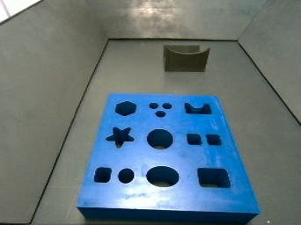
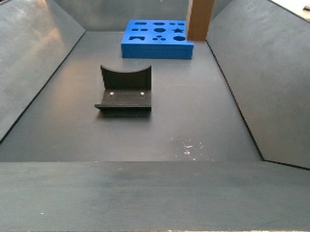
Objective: Pick up the arch object. Move up. Move to above the board. Insert the arch object.
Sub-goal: Move to above the board.
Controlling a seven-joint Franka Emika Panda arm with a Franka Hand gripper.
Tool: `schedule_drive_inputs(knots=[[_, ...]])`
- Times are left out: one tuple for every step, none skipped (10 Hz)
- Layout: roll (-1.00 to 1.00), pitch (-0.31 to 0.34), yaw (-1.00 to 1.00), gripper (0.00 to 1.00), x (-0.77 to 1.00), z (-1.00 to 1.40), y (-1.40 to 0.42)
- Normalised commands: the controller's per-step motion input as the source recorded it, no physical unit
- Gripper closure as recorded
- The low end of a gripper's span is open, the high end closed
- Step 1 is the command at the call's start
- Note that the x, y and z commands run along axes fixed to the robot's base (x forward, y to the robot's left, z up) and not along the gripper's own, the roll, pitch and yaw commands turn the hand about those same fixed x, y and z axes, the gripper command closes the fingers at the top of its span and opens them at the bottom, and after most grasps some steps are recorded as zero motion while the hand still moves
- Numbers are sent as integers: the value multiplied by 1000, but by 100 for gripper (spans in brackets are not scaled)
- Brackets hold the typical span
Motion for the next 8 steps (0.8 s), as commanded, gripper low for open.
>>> schedule_drive_inputs(knots=[[-166, 389, 8, 100, 30, -23, -1000], [-153, 361, 10, 100, 33, -28, -1000], [-129, 283, 13, 100, 37, -24, -1000], [-139, 236, 2, 100, 40, -23, -1000], [-56, 156, 10, 100, 50, -21, -1000], [-24, 138, 16, 100, 53, -20, -1000], [-28, 115, 13, 100, 60, -16, -1000], [-3, 107, 9, 100, 68, -13, -1000]])
